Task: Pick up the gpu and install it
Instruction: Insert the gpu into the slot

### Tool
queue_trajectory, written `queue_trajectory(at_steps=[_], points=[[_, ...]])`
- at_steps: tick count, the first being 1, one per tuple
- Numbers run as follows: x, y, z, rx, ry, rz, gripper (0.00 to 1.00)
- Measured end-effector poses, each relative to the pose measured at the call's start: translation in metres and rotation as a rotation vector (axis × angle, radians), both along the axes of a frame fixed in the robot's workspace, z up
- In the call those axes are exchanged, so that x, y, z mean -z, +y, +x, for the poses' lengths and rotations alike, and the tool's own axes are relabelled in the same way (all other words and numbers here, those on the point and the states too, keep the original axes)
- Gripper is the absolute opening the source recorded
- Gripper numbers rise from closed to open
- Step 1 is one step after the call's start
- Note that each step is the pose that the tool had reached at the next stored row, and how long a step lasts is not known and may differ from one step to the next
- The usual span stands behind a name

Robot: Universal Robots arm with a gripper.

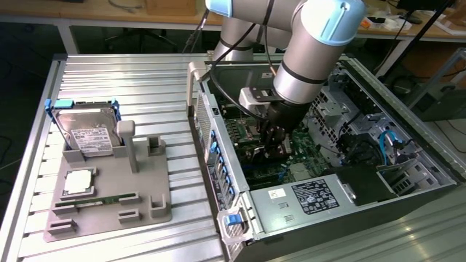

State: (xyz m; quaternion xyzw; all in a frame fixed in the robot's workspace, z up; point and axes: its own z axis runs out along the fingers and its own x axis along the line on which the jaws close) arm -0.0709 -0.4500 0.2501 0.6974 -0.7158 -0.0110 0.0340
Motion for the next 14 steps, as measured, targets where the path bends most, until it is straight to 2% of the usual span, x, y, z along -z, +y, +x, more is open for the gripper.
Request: queue_trajectory(at_steps=[8, 14], points=[[0.0026, -0.0001, 0.0, 0.0, 0.0, -0.0001, 0.27], [-0.0002, 0.0001, 0.0, 0.0, -0.0004, 0.0008, 0.27]])
